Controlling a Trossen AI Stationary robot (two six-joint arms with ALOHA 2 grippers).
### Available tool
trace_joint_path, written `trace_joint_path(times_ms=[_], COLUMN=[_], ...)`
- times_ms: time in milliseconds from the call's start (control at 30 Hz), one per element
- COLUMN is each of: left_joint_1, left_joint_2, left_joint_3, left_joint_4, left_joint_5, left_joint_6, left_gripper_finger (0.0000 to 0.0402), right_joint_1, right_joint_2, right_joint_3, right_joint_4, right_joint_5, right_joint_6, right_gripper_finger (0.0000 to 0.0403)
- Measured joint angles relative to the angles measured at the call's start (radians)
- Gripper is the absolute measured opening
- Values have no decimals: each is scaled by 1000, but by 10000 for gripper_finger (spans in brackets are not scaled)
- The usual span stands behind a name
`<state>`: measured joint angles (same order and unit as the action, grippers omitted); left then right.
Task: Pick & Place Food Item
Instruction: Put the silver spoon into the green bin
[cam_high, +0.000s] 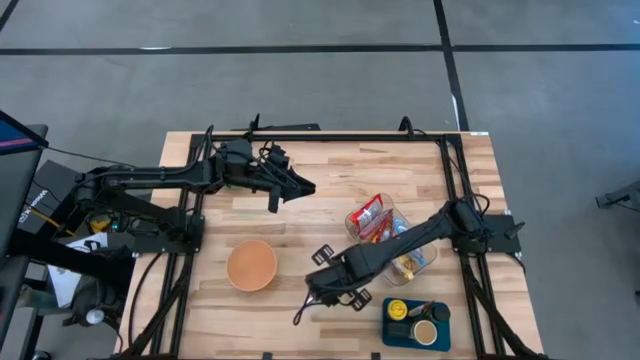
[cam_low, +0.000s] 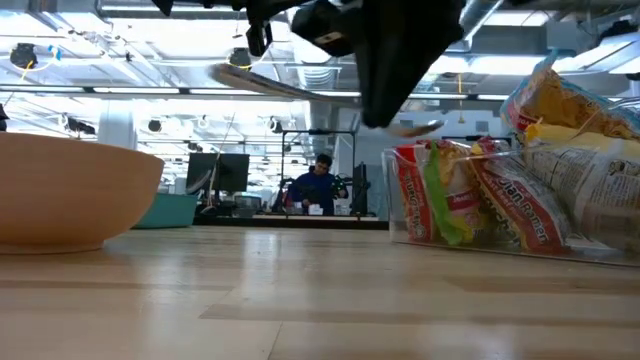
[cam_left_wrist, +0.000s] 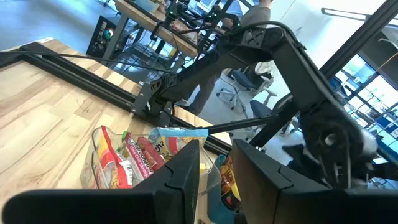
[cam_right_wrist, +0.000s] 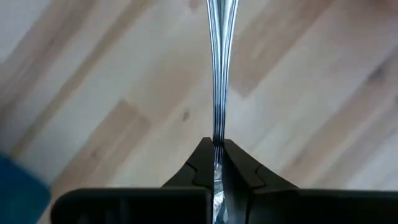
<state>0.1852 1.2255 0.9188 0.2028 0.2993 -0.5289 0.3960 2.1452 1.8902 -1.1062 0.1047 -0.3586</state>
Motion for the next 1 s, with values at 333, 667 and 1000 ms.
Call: trace_joint_path(times_ms=[333, 667, 1000], left_joint_1=[0, 0, 0], left_joint_2=[0, 0, 0], left_joint_3=[0, 0, 0], left_joint_4=[0, 0, 0], left_joint_5=[0, 0, 1], left_joint_6=[0, 0, 0], left_gripper_finger=[90, 90, 90], right_joint_1=[-9, 31, 35], right_joint_2=[-1, 0, -22], right_joint_3=[72, 80, 178], right_joint_4=[-284, -369, -467], right_joint_5=[2, 109, 210], right_joint_6=[65, 29, 71], right_gripper_finger=[3, 3, 4])
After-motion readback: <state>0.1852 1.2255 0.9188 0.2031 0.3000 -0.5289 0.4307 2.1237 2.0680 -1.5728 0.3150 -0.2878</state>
